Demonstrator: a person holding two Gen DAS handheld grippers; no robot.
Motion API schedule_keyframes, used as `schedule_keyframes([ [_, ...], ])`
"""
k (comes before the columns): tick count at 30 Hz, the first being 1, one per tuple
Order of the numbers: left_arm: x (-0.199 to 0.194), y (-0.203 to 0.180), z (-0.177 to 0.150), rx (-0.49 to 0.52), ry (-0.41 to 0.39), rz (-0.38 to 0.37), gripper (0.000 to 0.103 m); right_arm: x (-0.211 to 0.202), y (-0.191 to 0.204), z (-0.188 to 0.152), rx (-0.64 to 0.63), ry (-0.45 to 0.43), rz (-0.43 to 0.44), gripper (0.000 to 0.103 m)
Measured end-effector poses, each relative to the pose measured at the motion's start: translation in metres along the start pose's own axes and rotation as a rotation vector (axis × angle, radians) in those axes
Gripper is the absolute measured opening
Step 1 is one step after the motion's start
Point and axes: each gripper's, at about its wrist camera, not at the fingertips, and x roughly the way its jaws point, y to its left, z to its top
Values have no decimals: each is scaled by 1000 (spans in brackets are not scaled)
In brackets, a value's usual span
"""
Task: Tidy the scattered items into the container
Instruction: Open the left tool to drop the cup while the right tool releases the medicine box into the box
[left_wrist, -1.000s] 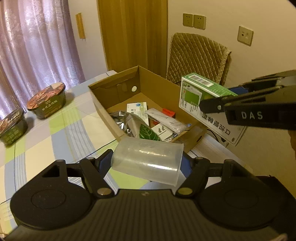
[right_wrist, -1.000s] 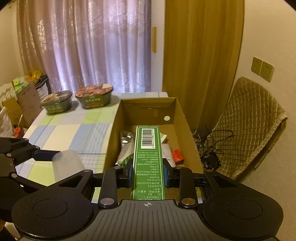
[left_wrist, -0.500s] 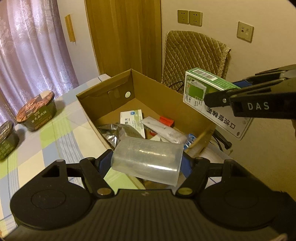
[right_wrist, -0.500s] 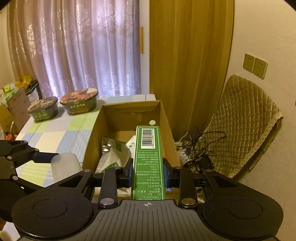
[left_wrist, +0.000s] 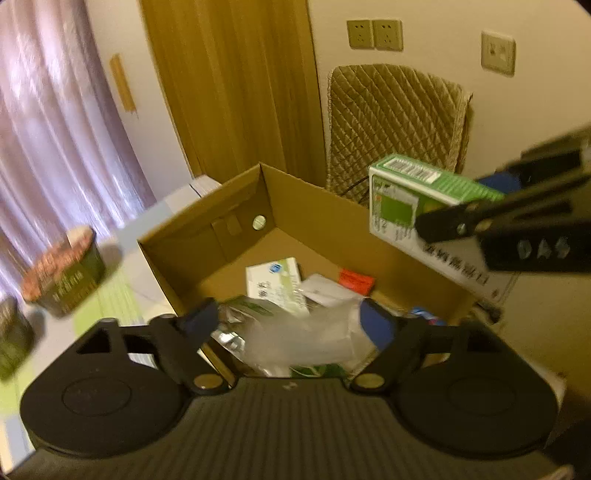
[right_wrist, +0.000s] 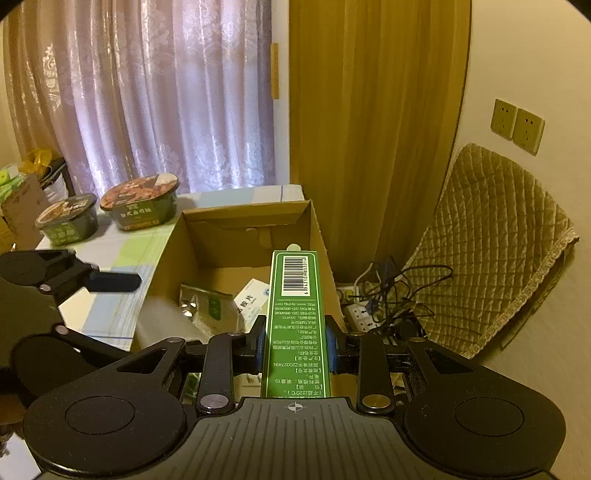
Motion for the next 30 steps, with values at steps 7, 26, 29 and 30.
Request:
schedule_keyframes([
  [7, 1, 13, -22, -47, 39, 24, 83, 13, -3, -7, 9, 27, -5, 33],
  [26, -18, 23, -52, -172, 61, 0, 83, 42, 27, 10, -38, 14, 84, 33],
  [29, -19, 25, -53, -179, 59, 1, 83, 47, 27, 20, -29, -26, 84, 37],
  [30, -20, 26, -53, -180, 59, 2, 83, 48, 26, 24, -18, -33, 80, 72],
])
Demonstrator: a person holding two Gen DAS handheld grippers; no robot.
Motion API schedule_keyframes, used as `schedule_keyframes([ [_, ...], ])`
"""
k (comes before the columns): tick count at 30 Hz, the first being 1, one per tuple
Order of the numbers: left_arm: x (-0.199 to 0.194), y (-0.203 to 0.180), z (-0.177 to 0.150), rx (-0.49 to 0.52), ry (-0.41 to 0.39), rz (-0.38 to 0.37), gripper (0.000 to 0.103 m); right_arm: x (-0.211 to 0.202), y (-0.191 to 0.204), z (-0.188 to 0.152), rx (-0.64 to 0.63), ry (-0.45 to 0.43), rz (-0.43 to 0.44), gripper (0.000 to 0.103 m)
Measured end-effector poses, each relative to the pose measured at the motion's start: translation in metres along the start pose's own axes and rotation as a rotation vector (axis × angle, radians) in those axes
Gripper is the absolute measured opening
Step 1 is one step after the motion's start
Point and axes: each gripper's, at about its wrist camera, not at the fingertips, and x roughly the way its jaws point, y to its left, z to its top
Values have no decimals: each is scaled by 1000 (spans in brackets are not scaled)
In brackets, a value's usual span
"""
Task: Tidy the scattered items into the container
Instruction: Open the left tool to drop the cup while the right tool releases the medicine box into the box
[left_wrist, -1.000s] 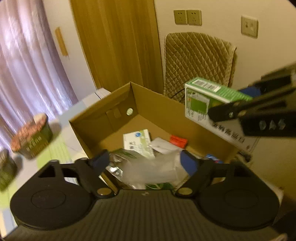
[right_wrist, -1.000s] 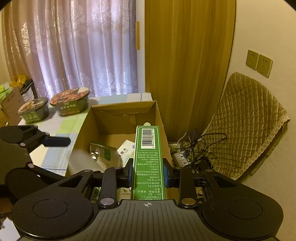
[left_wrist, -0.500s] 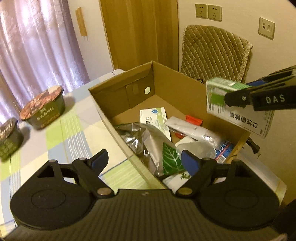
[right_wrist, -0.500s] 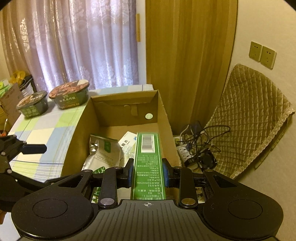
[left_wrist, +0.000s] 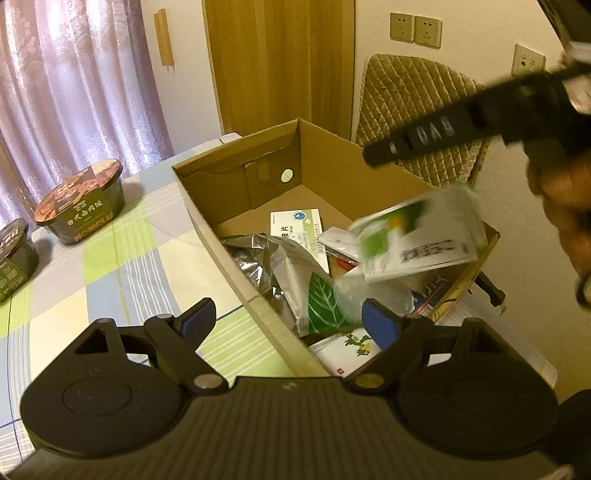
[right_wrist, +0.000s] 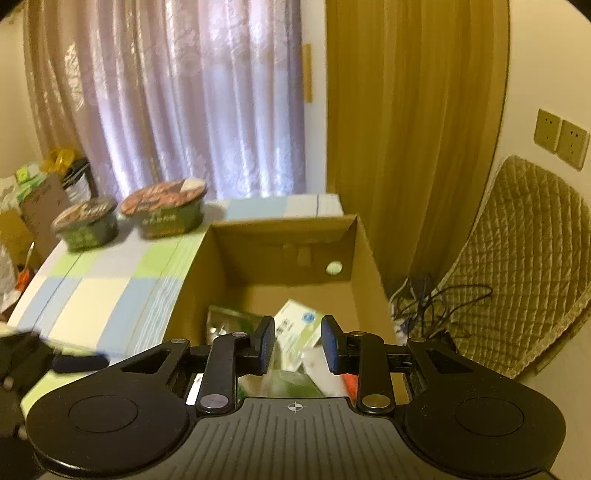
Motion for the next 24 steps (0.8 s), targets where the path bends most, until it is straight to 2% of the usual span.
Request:
schedule_keyframes([
  [1, -1, 1, -1, -2, -1, 1, 83, -1, -2, 2, 14, -17, -2, 90],
  [2, -2, 2, -1, -5, -2, 2, 83, -4, -3, 4, 26, -38, 5, 95],
  [6, -6, 6, -3, -24, -2, 11, 83, -9, -3, 4, 18, -27, 2, 95],
  [11, -18, 8, -6, -50, -7, 12, 83, -25, -4, -12, 28, -9, -5, 95],
  [19, -48, -3, -11, -76, -12, 10, 85, -70, -3, -39, 65, 14, -33, 95],
  [24, -72, -16, -18, -103, -13, 3, 92, -102, 1, -51, 79, 23, -37, 95],
])
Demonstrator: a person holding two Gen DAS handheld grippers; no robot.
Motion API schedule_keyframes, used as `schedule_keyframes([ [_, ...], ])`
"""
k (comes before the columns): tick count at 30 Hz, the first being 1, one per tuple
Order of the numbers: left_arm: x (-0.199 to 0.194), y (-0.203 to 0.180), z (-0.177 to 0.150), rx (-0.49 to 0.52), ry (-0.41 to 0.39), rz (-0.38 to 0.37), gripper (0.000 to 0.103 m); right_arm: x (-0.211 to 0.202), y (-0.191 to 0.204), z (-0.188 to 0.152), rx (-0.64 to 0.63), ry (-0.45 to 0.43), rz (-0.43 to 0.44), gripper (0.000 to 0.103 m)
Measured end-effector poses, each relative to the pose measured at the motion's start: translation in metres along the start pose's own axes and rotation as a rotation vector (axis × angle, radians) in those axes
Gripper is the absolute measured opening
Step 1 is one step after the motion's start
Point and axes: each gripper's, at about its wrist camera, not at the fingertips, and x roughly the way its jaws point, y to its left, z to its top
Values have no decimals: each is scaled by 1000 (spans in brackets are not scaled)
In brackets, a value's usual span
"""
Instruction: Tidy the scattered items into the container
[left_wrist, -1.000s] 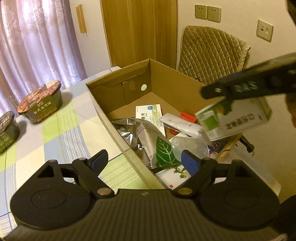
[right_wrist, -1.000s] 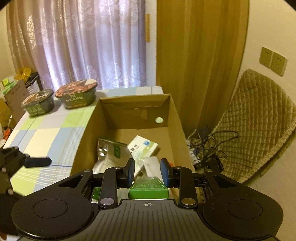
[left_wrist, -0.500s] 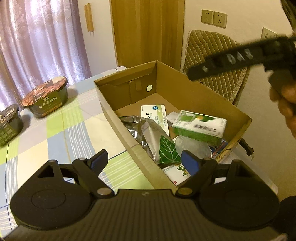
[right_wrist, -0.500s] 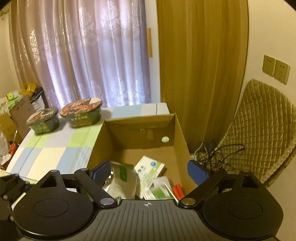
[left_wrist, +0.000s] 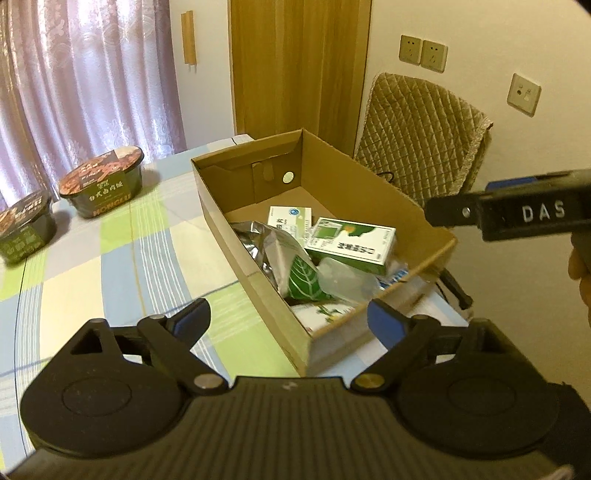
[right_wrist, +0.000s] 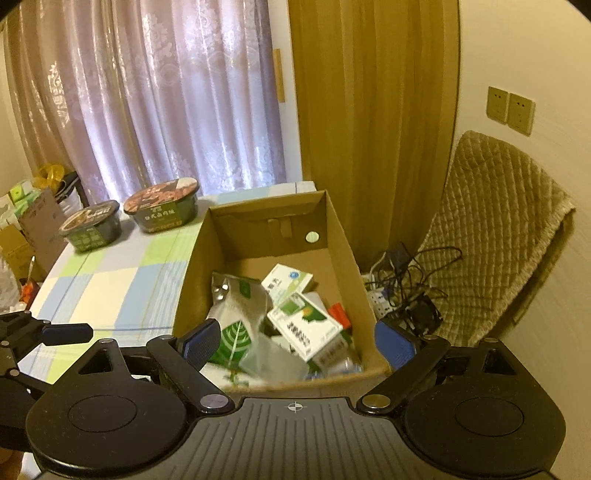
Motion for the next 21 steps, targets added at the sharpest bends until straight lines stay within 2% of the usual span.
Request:
schedule_keyframes([
  [5, -25, -9, -12, -49, -8, 4, 102, -33, 4, -15, 1, 12, -10, 96],
  [16, -74, -19, -29, -167, -47, 9, 102, -91, 4, -39, 10, 12, -26, 96],
  [21, -93, -22, -30, -215, -35, 29, 102, -108, 8, -44, 6, 12, -27, 96],
])
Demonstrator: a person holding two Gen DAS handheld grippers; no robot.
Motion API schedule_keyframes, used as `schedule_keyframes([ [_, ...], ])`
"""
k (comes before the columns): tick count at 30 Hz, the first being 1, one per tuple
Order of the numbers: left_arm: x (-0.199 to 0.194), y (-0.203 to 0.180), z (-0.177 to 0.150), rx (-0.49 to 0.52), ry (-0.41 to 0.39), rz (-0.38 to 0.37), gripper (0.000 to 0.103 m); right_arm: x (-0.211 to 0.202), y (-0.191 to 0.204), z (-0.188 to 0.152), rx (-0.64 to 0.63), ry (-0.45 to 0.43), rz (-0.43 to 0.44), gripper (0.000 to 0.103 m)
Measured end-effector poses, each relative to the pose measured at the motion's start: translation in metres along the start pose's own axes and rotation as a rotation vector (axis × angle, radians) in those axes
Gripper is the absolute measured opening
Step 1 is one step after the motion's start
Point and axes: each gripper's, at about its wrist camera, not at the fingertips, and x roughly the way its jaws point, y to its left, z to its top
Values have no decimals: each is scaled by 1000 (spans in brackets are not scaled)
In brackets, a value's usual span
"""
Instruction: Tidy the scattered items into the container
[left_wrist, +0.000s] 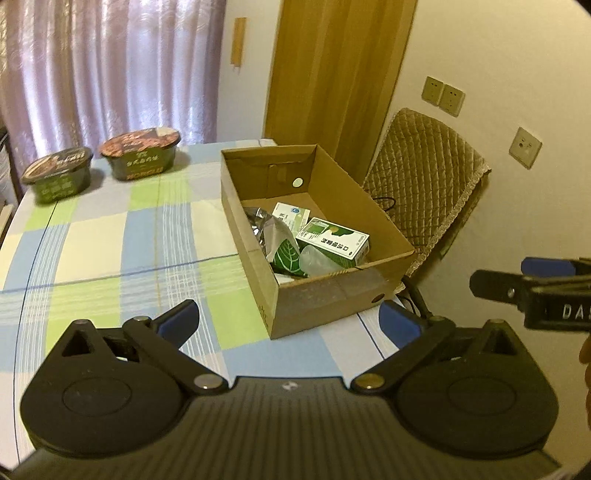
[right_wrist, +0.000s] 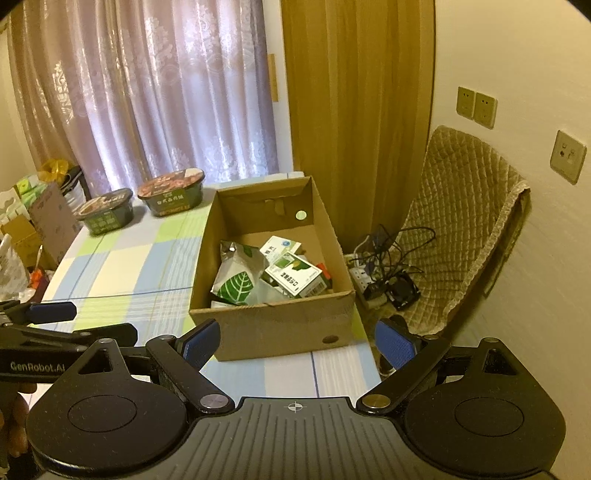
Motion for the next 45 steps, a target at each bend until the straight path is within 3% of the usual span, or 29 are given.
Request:
schedule_keyframes([
  [6, -25, -10, -2, -5, -23, 36, 102, -17, 6, -2, -15, 2, 5, 96],
  [17, -61, -25, -4, -26, -51, 21, 102, -32, 14, -2, -47, -2, 17, 96],
  [45, -62, -26, -4, -33, -44, 41, 102, -39, 16, -4, -63, 14, 8, 96],
])
